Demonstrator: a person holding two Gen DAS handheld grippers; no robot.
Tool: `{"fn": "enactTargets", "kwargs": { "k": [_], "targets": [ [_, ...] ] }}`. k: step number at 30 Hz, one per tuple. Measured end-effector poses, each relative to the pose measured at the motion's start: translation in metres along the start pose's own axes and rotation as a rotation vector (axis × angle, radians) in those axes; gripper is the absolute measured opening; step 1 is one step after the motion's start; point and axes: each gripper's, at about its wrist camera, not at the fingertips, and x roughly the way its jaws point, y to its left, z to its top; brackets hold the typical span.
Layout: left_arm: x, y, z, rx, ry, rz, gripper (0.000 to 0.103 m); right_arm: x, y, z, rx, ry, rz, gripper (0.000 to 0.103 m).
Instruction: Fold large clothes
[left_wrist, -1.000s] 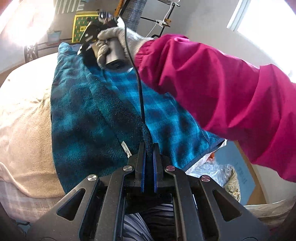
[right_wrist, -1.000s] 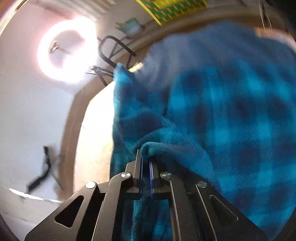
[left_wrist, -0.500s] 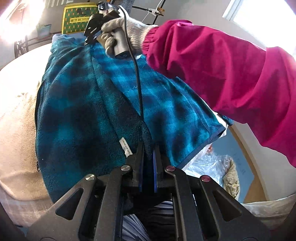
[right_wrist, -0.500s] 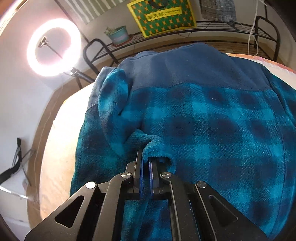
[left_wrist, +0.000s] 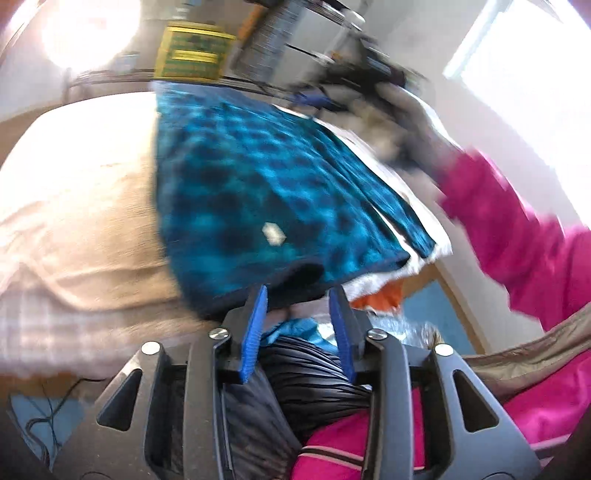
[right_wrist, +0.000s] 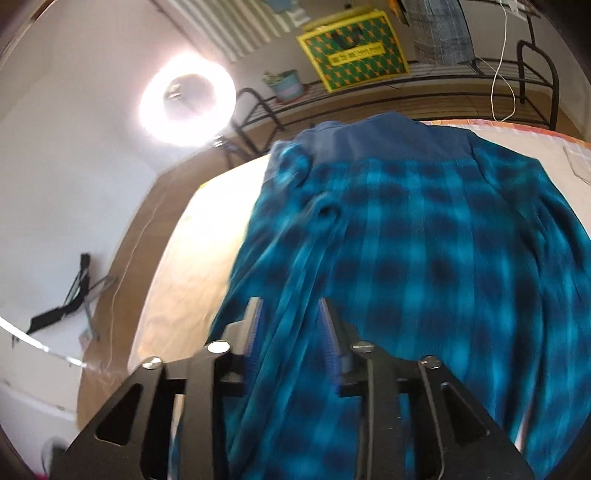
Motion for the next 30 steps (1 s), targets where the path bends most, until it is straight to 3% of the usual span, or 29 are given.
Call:
{"fn": "enactTargets", "kwargs": {
  "k": [3,5,8,17,18,19,20,25,28,30],
  "targets": [
    [-0.014,0.028,-0.004,-0.074,-0.024,0.045,0.039,-0.019,0.021,-0.033,-0.060,-0.001,-0.009,0.037],
    [-0.017,0.042,-0.006,-0.095,-0.026,0.073,0.039,-0.032,0.033,-0.061,-0.058,0.002,0.053,0.038],
    [-0.009,0.064,-0.008,-0.168,-0.029,0.060,0.039,-0.034,0.048,-0.101,-0.060,0.032,0.064,0.050],
    [0.057,0.089,-0.008,-0.334,0.039,-0.102,0.039,0.059,0.046,-0.170,-0.005,0.231,-0.007,0.051],
    [0.061,0.087,-0.007,-0.330,0.041,-0.114,0.022,0.063,0.047,-0.178,-0.004,0.249,0.011,0.041],
    [0.066,0.081,-0.005,-0.316,0.048,-0.114,0.012,0.073,0.050,-0.182,-0.002,0.279,0.040,0.024],
    [0.067,0.075,-0.003,-0.296,0.054,-0.102,0.010,0.077,0.051,-0.184,0.005,0.293,0.046,0.008],
    [0.047,0.040,0.004,-0.120,0.047,0.043,0.008,0.044,0.046,-0.177,0.029,0.179,0.100,0.007],
    [0.061,0.039,-0.010,-0.071,0.130,0.113,0.012,0.064,0.040,-0.190,0.002,0.233,0.018,0.007],
    [0.061,0.035,-0.011,-0.054,0.141,0.129,0.012,0.073,0.040,-0.195,-0.020,0.241,-0.006,0.008]
  ]
}}
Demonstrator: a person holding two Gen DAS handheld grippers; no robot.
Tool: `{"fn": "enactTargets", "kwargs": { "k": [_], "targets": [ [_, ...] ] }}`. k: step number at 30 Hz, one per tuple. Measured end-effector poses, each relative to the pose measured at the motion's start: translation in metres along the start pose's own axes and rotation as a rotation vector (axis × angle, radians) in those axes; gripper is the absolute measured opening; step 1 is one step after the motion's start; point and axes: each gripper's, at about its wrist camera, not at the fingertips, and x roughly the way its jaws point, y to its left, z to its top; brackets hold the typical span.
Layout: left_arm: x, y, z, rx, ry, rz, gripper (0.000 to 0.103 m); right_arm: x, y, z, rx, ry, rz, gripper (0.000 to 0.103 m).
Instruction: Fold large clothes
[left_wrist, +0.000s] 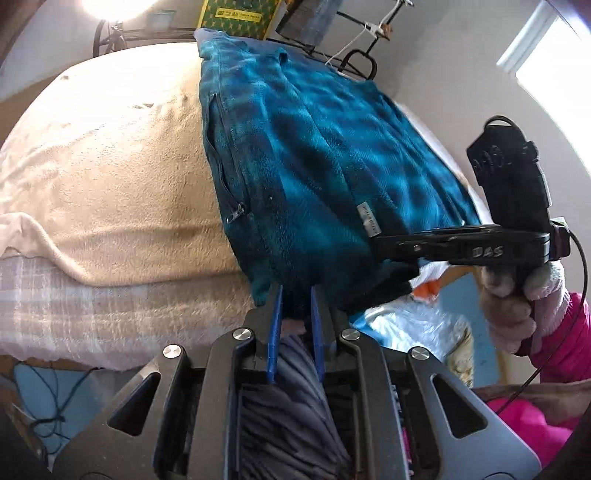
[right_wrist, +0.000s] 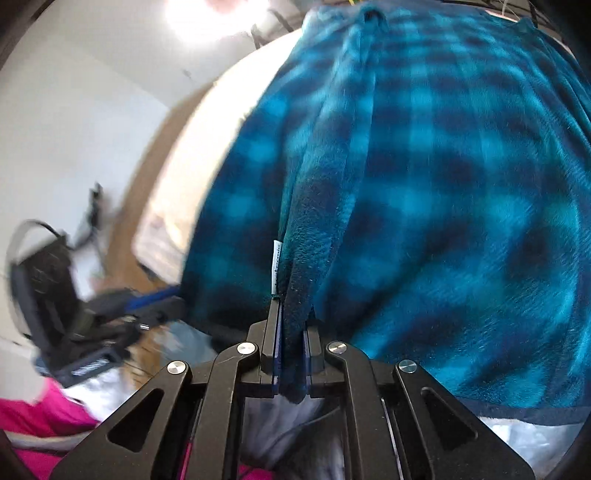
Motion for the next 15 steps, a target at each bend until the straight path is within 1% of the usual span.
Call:
{"fn": "enactTargets", "kwargs": {
  "k": [2,4,6,8,10,12,14,15],
  "targets": [
    [-0.013,-0.007,0.002,0.021,-0.026,0.014,0.012,-0.002,0.000,0.001,-0.004,-0.007,-0.002,0.009],
    [-0.034,-0.015,0.004,0.055,-0.088,0.035,0.012,-0.009,-0.001,0.002,-0.009,-0.020,-0.001,0.012],
    [-0.043,-0.021,0.009,0.084,-0.136,0.046,0.013,-0.016,0.001,0.000,-0.021,-0.041,-0.003,0.013],
    [-0.037,-0.025,0.021,0.095,-0.144,0.029,0.013,-0.024,-0.001,-0.004,-0.026,-0.068,0.001,0.014],
    [-0.022,-0.031,0.027,0.097,-0.151,0.019,0.013,-0.041,-0.003,-0.010,-0.026,-0.118,0.005,0.016],
    [-0.001,-0.039,0.037,0.112,-0.148,0.014,0.013,-0.058,-0.013,-0.016,-0.011,-0.169,-0.015,0.024],
    [0.014,-0.047,0.038,0.137,-0.147,0.023,0.013,-0.071,-0.019,-0.022,-0.002,-0.213,-0.043,0.025],
    [0.023,-0.052,0.036,0.147,-0.139,0.030,0.013,-0.081,-0.026,-0.026,0.001,-0.237,-0.072,0.025]
  ]
}}
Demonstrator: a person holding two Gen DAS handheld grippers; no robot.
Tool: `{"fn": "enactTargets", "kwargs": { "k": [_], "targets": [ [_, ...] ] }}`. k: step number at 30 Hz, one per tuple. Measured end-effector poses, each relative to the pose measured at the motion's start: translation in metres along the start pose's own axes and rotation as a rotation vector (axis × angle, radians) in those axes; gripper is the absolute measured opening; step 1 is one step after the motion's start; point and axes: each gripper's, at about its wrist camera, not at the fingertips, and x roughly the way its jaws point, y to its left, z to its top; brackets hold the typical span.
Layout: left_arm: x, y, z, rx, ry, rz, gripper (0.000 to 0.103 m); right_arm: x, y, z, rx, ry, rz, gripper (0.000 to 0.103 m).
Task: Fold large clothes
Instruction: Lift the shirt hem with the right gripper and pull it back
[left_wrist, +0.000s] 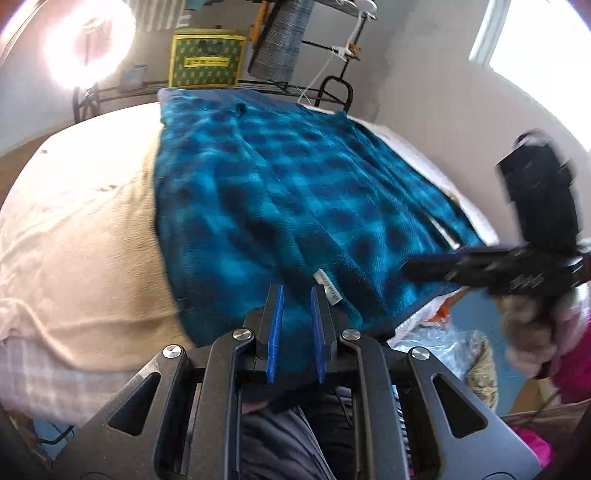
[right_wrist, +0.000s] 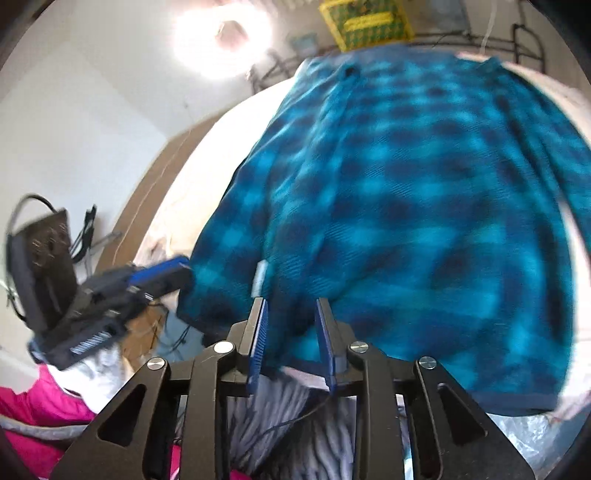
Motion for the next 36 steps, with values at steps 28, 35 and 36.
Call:
{"fn": "enactTargets", "kwargs": {
  "k": [28,35,36],
  "targets": [
    [-0.018,-0.037,0.067,-0.030,-0.026,-0.128,0.036,-0.140,-0.295,-0.032,0.427,-0.119,-0.417,0.049],
    [-0.022,-0.052,0.097,0.022,-0.068,-0.151,0.036,-0.139,-0.298,-0.036,0.436,-0.048,-0.377,0.003],
    [-0.023,-0.055,0.100,0.028,-0.076,-0.157,0.036,-0.144,-0.295,-0.036,0.429,-0.064,-0.370,0.002]
  ]
}}
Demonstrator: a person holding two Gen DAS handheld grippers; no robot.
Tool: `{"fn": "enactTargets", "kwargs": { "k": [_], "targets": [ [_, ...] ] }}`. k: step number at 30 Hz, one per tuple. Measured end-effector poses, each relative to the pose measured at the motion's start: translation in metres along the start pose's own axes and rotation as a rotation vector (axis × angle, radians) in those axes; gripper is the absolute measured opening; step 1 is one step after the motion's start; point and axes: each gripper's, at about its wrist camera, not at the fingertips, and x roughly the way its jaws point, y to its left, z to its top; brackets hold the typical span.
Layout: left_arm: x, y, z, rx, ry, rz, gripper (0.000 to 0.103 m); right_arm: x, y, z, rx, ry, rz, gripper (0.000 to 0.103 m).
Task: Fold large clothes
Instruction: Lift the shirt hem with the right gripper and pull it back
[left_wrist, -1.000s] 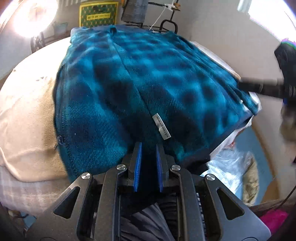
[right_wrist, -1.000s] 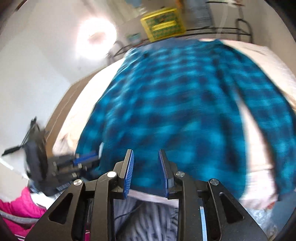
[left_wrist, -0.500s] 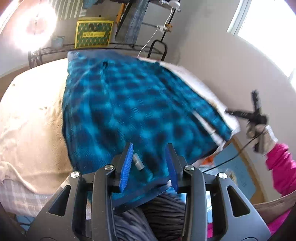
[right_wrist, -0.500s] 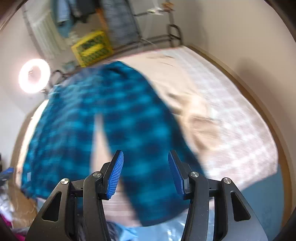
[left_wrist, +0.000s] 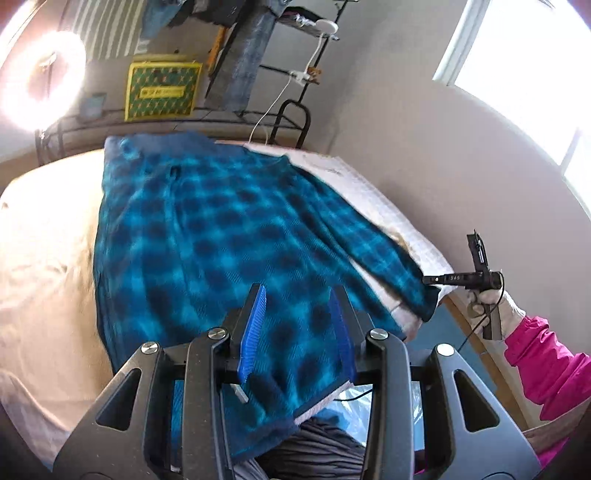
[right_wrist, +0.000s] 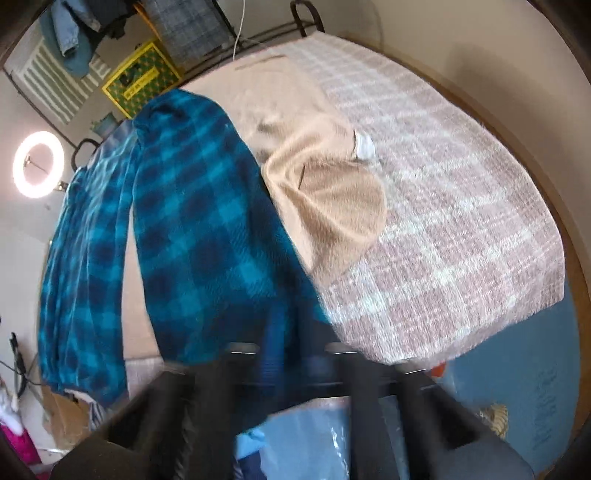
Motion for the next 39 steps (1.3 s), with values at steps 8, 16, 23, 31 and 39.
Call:
{"fn": "enactTargets", "kwargs": {
  "k": [8,16,23,31,39],
  "targets": [
    [0.013,-0.012,0.011,0.036,0.004,-0.027,0.036,-0.041,0.022,0.003,-0.063,-0.095,0.059,0.001],
    [0.039,-0.006,0.020,-0.004,0.030,-0.066,0.036,-0.020,-0.006,0.010,-0.027,-0.073,-0.053,0.037],
    [0.063,-0.014,0.032,0.011,0.047,-0.072,0.036,0.001,-0.009,-0.007,-0.017,0.015,-0.028,0.002],
    [0.084,-0.021,0.038,-0.014,0.057,-0.112,0.036,-0.070,0.028,-0.005,0.038,-0.164,0.207,0.002],
    [0.082,-0.005,0.036,-0.109,0.034,-0.148,0.036,-0.094,0.167,-0.004,-0.215,-0.225,0.422,0.002]
  ]
}}
